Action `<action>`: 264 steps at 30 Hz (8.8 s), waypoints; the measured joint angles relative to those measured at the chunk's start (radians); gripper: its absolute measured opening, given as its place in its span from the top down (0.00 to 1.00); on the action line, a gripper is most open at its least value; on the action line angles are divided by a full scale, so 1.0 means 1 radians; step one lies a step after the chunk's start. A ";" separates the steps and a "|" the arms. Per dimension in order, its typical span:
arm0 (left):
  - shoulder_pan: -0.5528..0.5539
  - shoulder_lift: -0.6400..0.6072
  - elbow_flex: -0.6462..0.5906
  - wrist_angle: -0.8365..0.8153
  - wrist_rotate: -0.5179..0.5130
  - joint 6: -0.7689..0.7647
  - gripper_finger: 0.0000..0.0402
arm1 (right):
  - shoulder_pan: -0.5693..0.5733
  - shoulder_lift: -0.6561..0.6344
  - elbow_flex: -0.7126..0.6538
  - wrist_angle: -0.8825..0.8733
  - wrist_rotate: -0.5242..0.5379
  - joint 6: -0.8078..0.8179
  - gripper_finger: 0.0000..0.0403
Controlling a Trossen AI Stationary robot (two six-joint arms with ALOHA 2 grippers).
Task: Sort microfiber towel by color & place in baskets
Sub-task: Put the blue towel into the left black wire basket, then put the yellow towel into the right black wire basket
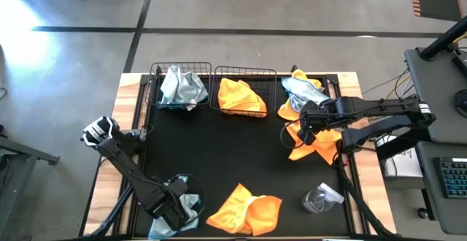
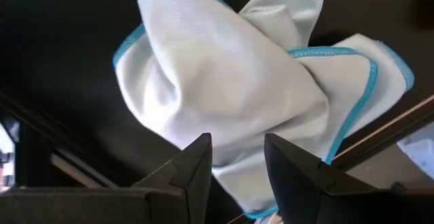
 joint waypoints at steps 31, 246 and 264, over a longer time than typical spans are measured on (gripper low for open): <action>-0.005 0.285 0.002 0.094 0.054 0.006 0.70 | 0.000 0.000 0.000 0.000 -0.025 -0.045 0.85; 1.352 -0.141 0.963 -0.363 -0.702 1.609 0.77 | 0.000 0.000 0.000 0.040 0.008 0.225 0.85; 1.282 -0.325 0.963 -0.265 -0.365 1.625 0.77 | 0.000 -0.025 0.055 0.180 0.119 0.026 0.85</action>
